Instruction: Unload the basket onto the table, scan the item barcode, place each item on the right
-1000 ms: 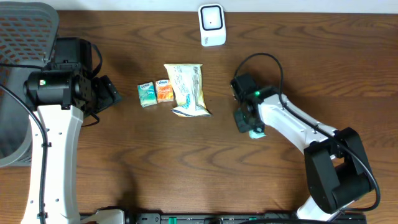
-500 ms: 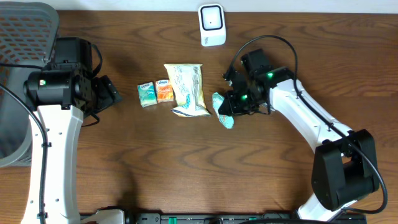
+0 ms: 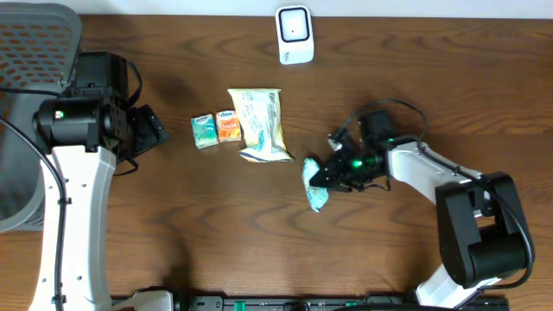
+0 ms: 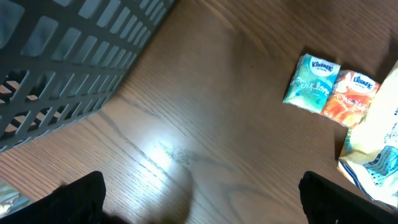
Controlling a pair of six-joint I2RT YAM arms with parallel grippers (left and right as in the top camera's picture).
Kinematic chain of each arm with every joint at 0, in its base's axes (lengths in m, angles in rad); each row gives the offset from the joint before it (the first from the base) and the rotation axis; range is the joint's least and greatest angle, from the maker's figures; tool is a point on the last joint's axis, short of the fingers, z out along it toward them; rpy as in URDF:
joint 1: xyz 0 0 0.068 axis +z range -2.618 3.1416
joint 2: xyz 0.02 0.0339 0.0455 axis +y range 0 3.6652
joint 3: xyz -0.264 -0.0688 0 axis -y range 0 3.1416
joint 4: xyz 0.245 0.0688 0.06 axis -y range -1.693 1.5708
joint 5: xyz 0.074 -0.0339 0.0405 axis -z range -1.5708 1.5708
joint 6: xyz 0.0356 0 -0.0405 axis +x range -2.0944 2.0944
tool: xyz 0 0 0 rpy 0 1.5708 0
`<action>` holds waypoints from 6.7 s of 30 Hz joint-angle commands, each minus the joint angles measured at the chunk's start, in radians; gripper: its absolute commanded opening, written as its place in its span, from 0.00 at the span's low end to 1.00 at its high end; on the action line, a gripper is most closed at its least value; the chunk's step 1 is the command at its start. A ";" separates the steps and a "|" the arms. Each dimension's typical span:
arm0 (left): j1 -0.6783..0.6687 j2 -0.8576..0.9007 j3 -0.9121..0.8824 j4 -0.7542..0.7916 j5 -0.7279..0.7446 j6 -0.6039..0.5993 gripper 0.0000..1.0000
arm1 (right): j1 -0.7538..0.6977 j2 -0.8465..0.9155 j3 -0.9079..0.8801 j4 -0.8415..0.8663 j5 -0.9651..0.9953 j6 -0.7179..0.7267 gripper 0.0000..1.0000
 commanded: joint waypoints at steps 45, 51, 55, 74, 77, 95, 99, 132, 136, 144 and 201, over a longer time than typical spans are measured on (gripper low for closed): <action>0.005 0.005 0.000 -0.003 -0.010 -0.009 0.98 | 0.038 0.003 0.080 -0.169 0.448 0.135 0.01; 0.005 0.005 0.000 -0.003 -0.010 -0.009 0.98 | 0.039 0.003 0.233 -0.217 0.436 0.126 0.01; 0.005 0.005 0.000 -0.003 -0.010 -0.009 0.98 | 0.039 0.003 0.360 -0.204 0.437 0.107 0.01; 0.005 0.005 0.000 -0.003 -0.010 -0.009 0.97 | 0.029 0.479 1.233 0.023 0.290 0.206 0.01; 0.005 0.005 0.000 -0.003 -0.010 -0.009 0.98 | 0.024 0.563 1.266 0.175 0.241 0.215 0.01; 0.005 0.005 0.000 -0.003 -0.010 -0.009 0.98 | -0.028 0.698 1.301 0.230 0.171 0.261 0.01; 0.005 0.005 0.000 -0.003 -0.010 -0.009 0.98 | -0.094 0.674 1.360 0.087 0.177 0.169 0.01; 0.005 0.005 0.000 -0.003 -0.010 -0.009 0.98 | -0.603 0.538 1.307 -0.746 1.045 -0.161 0.99; 0.005 0.005 0.000 -0.003 -0.010 -0.009 0.98 | -0.597 0.480 1.316 -0.762 0.950 -0.160 0.99; 0.005 0.005 0.000 -0.003 -0.010 -0.009 0.98 | -0.563 0.293 1.316 -0.764 0.418 -0.147 0.99; 0.005 0.005 0.000 -0.003 -0.010 -0.009 0.97 | -0.180 0.280 0.609 -0.496 0.634 0.129 0.93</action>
